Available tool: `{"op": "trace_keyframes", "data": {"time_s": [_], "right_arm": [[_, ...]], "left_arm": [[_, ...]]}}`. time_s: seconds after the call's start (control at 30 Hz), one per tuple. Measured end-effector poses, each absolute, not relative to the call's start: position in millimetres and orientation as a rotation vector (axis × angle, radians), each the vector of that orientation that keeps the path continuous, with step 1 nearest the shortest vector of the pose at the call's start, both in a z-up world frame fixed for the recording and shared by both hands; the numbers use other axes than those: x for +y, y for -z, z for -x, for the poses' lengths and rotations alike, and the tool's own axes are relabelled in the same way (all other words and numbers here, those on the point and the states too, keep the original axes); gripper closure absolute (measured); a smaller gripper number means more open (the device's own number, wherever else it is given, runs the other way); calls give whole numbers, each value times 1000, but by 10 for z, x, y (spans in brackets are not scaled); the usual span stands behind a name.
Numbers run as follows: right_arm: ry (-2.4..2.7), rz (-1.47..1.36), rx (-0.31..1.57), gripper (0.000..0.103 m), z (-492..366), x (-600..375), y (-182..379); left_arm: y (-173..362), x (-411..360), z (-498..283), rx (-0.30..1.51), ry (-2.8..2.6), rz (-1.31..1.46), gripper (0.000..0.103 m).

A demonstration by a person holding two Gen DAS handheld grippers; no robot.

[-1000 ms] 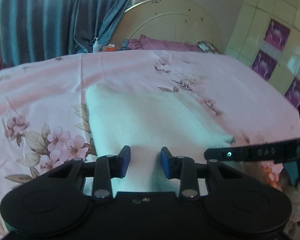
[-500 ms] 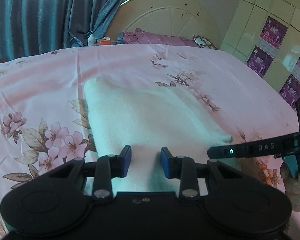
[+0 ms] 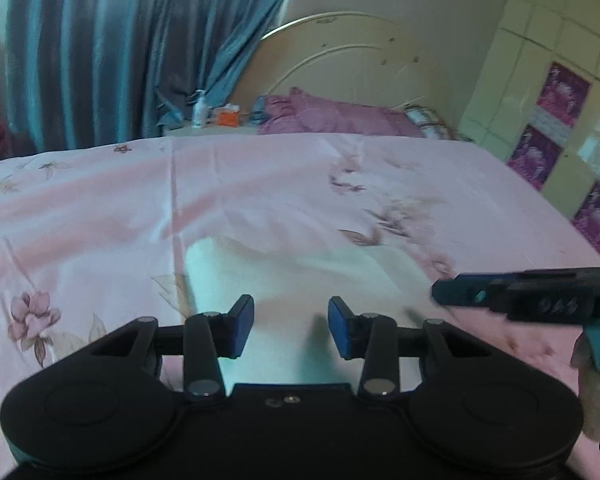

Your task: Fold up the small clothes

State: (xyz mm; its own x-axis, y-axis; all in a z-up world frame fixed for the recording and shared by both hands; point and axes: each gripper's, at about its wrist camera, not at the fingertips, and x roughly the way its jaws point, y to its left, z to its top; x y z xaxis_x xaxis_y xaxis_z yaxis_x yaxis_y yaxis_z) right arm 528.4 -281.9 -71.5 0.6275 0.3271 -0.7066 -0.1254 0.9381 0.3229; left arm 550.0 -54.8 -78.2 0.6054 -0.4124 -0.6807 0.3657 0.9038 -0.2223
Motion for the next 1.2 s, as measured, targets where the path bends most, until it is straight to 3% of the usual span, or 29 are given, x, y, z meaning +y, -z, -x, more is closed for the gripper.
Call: {"op": "trace_keyframes", "data": {"time_s": [0.13,0.4,0.5,0.8,0.9,1.03,1.13,1.2], "right_arm": [[-247,-198,941,74,-5462,-2797,1090],[-265,-203,817,73,-5547,-2684,853],[-268,-154,918,74,-5810,-2515,1020],[-293,-116,858,73,-5979,-2304,947],[-282,-48,960,74,-6159,-2175,1171],[-307,-119,879,73,-6133,-2216,975],[-336,-147,925,73,-6221,-2208,1087],[-335,-139,967,74,-6293,-2212,1224]], "left_arm": [[1003,-576,-5639,868,441,52,63],[915,-565,-5654,776,435,33,66],[1095,-617,-5812,859,420,20,63],[1090,-569,-5890,803,323,53,63],[1165,-579,-5956,856,320,46,62],[1025,-532,-5847,743,330,56,67],[1217,-528,-5983,865,313,65,65],[1193,-561,-5953,839,302,26,65]]}}
